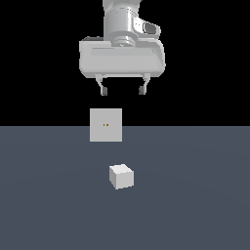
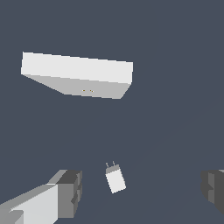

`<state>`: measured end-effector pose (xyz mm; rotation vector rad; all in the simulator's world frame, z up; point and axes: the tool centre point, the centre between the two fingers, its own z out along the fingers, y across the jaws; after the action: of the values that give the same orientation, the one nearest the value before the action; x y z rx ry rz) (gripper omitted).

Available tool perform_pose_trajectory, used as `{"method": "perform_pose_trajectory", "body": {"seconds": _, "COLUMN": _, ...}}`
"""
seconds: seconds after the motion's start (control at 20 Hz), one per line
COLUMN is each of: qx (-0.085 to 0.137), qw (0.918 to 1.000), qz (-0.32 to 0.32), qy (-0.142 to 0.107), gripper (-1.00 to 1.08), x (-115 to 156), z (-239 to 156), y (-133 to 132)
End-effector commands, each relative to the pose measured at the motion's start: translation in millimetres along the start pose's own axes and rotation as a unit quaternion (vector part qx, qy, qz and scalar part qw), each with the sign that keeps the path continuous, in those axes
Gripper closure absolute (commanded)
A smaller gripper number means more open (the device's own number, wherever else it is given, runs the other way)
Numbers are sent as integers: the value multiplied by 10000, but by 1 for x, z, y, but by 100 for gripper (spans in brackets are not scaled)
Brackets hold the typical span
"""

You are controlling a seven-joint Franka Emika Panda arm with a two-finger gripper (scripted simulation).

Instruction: Plug the charger into the wall socket.

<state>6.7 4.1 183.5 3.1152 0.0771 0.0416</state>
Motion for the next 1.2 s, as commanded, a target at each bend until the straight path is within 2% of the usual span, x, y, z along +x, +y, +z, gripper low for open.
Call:
{"method": "perform_pose_trajectory", "body": {"seconds": 0.0, "qx": 0, "qw": 10000, "qz": 0, "qy": 0, "gripper": -92, "x": 0, "z": 0, "y": 0}}
{"method": "perform_pose_trajectory", "body": {"seconds": 0.55, "qx": 36, "qw": 9997, "qz": -183, "qy": 127, "gripper": -92, "x": -11, "z": 11, "y": -2}}
{"method": "perform_pose_trajectory", "body": {"seconds": 1.15, "qx": 155, "qw": 9953, "qz": -787, "qy": 548, "gripper": -92, "x": -47, "z": 51, "y": -8}}
